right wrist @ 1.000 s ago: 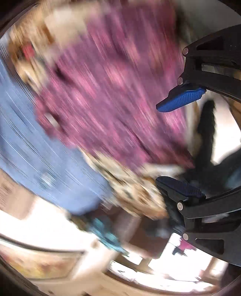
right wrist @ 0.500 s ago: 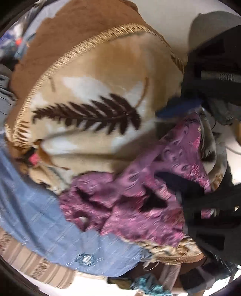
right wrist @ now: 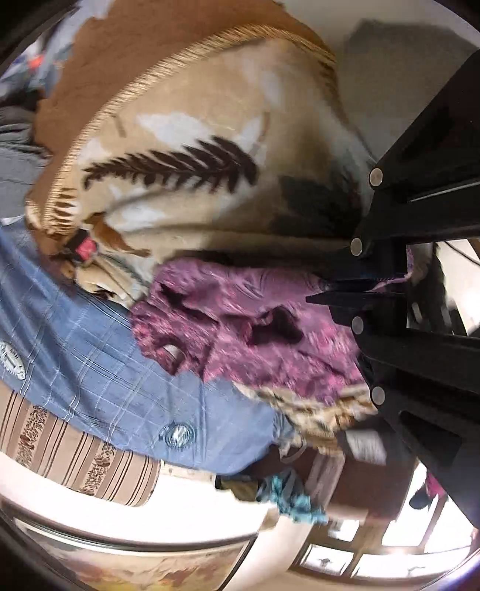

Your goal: Fold small clothes

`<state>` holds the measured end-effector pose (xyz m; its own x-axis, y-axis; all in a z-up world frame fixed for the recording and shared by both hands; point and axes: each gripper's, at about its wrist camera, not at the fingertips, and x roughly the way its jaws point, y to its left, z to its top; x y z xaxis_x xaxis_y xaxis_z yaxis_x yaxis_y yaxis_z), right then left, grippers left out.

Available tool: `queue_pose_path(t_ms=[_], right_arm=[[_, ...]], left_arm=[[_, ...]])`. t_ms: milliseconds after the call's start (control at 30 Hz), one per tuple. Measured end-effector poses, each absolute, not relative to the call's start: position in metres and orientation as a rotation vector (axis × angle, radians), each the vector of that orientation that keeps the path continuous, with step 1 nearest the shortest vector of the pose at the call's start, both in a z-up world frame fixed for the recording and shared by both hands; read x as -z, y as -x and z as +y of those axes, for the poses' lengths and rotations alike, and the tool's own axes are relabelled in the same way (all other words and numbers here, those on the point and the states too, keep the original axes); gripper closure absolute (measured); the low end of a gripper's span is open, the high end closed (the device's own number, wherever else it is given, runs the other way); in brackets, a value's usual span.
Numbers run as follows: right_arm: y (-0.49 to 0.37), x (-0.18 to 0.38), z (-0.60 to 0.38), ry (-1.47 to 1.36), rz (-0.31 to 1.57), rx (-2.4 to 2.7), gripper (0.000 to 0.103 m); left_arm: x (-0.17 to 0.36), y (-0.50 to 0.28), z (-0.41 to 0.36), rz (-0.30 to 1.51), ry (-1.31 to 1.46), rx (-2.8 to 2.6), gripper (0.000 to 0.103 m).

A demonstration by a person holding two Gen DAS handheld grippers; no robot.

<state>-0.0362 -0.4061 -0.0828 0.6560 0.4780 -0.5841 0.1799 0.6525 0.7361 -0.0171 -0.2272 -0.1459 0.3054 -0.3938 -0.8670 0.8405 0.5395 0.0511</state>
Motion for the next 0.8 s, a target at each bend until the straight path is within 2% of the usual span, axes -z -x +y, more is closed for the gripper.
queue_pose_path(t_ms=[33, 67, 133, 167, 200, 367, 500, 633, 700, 767, 800], right_arm=[[0.036, 0.087, -0.402, -0.847, 0.891, -0.177, 0.099], [0.037, 0.091, -0.403, -0.847, 0.908, -0.159, 0.099], [0.035, 0.100, -0.409, -0.897, 0.914, -0.165, 0.099], [0.035, 0.105, -0.413, -0.918, 0.915, -0.152, 0.099], [0.035, 0.107, -0.416, -0.923, 0.916, -0.142, 0.099], [0.035, 0.096, -0.412, -0.894, 0.886, -0.172, 0.099], [0.029, 0.093, -0.407, -0.786, 0.934, -0.088, 0.099], [0.030, 0.096, -0.407, -0.828, 0.932, -0.098, 0.099], [0.032, 0.088, -0.404, -0.846, 0.901, -0.145, 0.099], [0.033, 0.076, -0.401, -0.864, 0.868, -0.185, 0.099], [0.032, 0.071, -0.400, -0.864, 0.862, -0.190, 0.099]], left_arm=[[0.152, 0.018, -0.230, 0.917, -0.590, 0.853, 0.051], [0.157, 0.018, -0.231, 0.905, -0.615, 0.830, 0.063], [0.162, 0.020, -0.230, 0.858, -0.660, 0.795, 0.071], [0.161, 0.020, -0.228, 0.846, -0.666, 0.799, 0.084], [0.158, 0.020, -0.225, 0.839, -0.670, 0.797, 0.091], [0.134, 0.008, -0.199, 0.936, -0.505, 0.890, 0.099], [0.124, 0.010, -0.180, 0.944, -0.445, 0.935, 0.099], [0.127, -0.001, -0.167, 1.019, -0.347, 0.950, 0.097], [0.114, 0.002, -0.159, 0.965, -0.332, 0.945, 0.089], [0.104, 0.010, -0.153, 0.928, -0.324, 0.940, 0.062], [0.099, 0.013, -0.151, 0.905, -0.309, 0.940, 0.059]])
